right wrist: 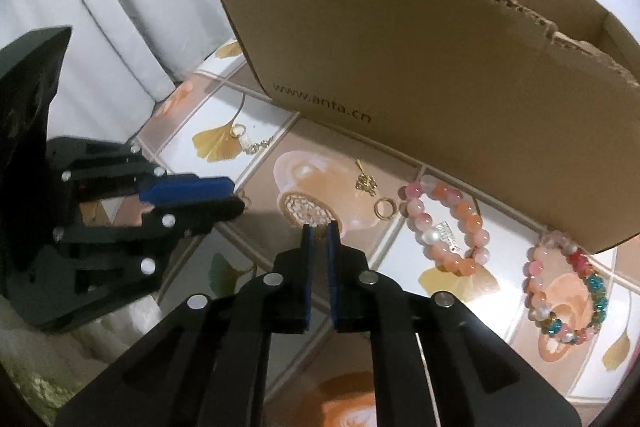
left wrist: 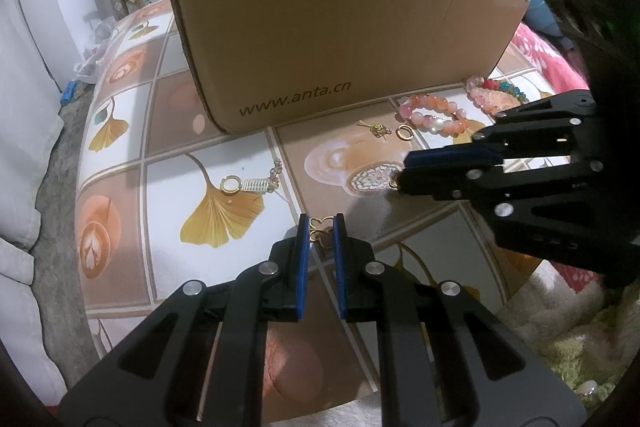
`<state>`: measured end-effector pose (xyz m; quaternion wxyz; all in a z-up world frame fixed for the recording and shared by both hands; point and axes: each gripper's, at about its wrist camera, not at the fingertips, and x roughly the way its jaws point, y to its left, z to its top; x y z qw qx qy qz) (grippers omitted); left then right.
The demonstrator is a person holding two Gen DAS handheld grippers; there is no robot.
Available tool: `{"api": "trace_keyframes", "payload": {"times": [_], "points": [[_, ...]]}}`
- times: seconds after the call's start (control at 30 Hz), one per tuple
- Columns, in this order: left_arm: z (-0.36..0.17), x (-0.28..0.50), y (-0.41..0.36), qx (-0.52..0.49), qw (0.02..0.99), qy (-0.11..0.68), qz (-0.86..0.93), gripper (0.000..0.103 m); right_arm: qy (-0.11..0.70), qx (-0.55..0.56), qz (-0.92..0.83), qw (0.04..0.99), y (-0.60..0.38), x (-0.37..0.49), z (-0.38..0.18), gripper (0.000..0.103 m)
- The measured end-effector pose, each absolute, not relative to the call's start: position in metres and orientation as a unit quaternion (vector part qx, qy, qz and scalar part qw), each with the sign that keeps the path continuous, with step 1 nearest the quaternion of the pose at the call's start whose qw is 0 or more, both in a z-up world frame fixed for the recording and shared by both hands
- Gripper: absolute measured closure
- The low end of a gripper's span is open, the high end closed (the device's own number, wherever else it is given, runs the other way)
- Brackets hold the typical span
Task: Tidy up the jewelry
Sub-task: 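Hold the gold knot charm pinched in the left tool above the table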
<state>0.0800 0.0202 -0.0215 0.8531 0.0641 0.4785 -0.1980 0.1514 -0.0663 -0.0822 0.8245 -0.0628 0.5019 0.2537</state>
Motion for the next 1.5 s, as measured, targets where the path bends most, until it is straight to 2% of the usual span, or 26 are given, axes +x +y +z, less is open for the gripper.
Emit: {"api": "trace_keyframes", "payload": {"times": [0.13, 0.3, 0.4, 0.47, 1.1, 1.2, 1.27, 1.33, 1.5], "points": [[-0.021, 0.08, 0.021, 0.064, 0.853, 0.479, -0.2, 0.092, 0.498, -0.069, 0.249, 0.828, -0.06, 0.15, -0.084, 0.086], [-0.021, 0.08, 0.02, 0.068, 0.852, 0.479, -0.198, 0.092, 0.489, -0.081, 0.242, 0.834, -0.057, 0.147, -0.084, 0.086], [-0.021, 0.079, 0.019, 0.069, 0.853, 0.479, -0.194, 0.092, 0.486, -0.091, 0.24, 0.836, -0.055, 0.146, -0.085, 0.088], [-0.021, 0.079, 0.018, 0.07, 0.854, 0.478, -0.192, 0.092, 0.484, -0.093, 0.234, 0.838, -0.053, 0.147, -0.087, 0.096], [-0.021, 0.067, 0.012, 0.062, 0.846, 0.482, -0.218, 0.092, 0.492, -0.051, 0.224, 0.84, -0.095, 0.129, -0.08, 0.096], [-0.02, 0.068, 0.012, 0.058, 0.844, 0.487, -0.219, 0.089, 0.485, -0.047, 0.231, 0.842, -0.097, 0.126, -0.074, 0.096], [-0.019, 0.068, 0.013, 0.057, 0.843, 0.489, -0.219, 0.081, 0.483, -0.051, 0.23, 0.843, -0.096, 0.124, -0.072, 0.091], [-0.018, 0.069, 0.012, 0.058, 0.843, 0.489, -0.219, 0.079, 0.482, -0.055, 0.228, 0.844, -0.098, 0.121, -0.07, 0.086], [-0.02, 0.071, 0.01, 0.065, 0.842, 0.492, -0.213, 0.078, 0.486, -0.051, 0.224, 0.843, -0.103, 0.122, -0.071, 0.086]]}}
